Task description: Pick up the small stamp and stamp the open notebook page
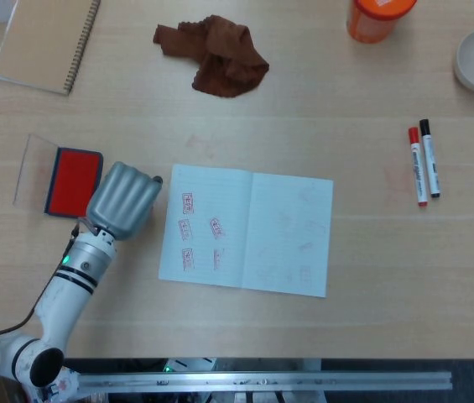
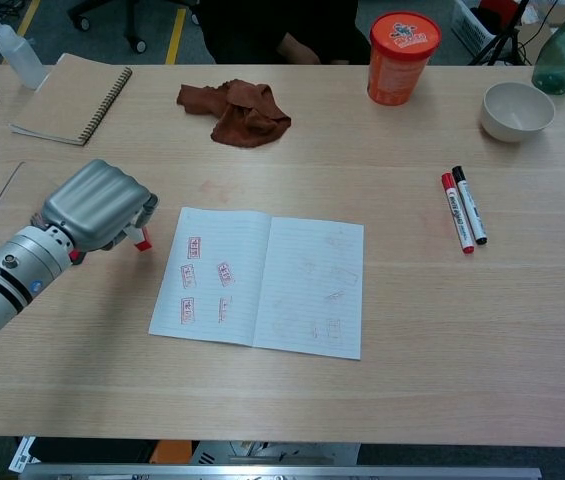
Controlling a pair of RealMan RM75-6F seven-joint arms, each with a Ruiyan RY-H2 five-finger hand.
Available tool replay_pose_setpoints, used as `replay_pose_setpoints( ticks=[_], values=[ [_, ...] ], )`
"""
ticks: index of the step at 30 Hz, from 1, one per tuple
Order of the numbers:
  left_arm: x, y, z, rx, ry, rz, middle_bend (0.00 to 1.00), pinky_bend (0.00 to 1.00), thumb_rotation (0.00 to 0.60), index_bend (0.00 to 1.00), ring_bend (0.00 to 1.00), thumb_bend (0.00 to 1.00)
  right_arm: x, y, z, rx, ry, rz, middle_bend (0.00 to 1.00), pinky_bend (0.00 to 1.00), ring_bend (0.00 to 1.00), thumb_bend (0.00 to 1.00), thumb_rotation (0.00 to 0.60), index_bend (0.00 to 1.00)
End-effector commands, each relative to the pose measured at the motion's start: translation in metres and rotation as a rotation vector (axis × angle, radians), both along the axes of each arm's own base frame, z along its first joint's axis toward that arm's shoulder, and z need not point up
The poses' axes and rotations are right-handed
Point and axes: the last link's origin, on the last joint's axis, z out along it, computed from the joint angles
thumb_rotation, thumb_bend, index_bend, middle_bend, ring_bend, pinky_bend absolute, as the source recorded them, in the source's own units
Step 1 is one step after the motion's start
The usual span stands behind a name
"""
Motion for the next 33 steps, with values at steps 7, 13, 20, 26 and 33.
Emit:
replay_pose_setpoints(
  ticks=[7, 13, 20, 26, 33],
  values=[
    [-0.017, 0.003, -0.01, -0.002, 0.003, 0.035, 1.0, 1.0, 0.6, 0.56, 1.0, 0.33, 0.002, -0.001, -0.001, 0.0, 0.005, -0.003, 0.43, 0.31, 0.28, 0.36, 0.6, 0.45],
    [-0.018, 0.003, -0.012, -0.004, 0.005, 0.04, 1.0, 1.0, 0.6, 0.51, 1.0, 0.33, 0.003, -0.001, 0.0, -0.001, 0.006, -0.003, 0.43, 0.31, 0.28, 0.36, 0.6, 0.45],
    [-0.017, 0.003, -0.011, -0.002, 0.003, 0.037, 1.0, 1.0, 0.6, 0.47, 1.0, 0.33, 0.004, -0.001, 0.0, -0.005, 0.008, -0.002, 0.44, 0.31, 0.28, 0.36, 0.6, 0.45],
    [-0.018, 0.001, -0.01, -0.002, 0.007, 0.043, 1.0, 1.0, 0.6, 0.45, 1.0, 0.33, 0.006, -0.001, 0.0, -0.006, 0.009, 0.0, 0.44, 0.31, 0.28, 0.36, 0.6, 0.44],
    [-0.014, -0.004, -0.002, 0.006, -0.002, 0.036, 1.0, 1.0, 0.6, 0.41, 1.0, 0.33, 0.008, -0.002, 0.0, -0.006, 0.01, 0.007, 0.44, 0.31, 0.28, 0.36, 0.6, 0.45]
  ],
)
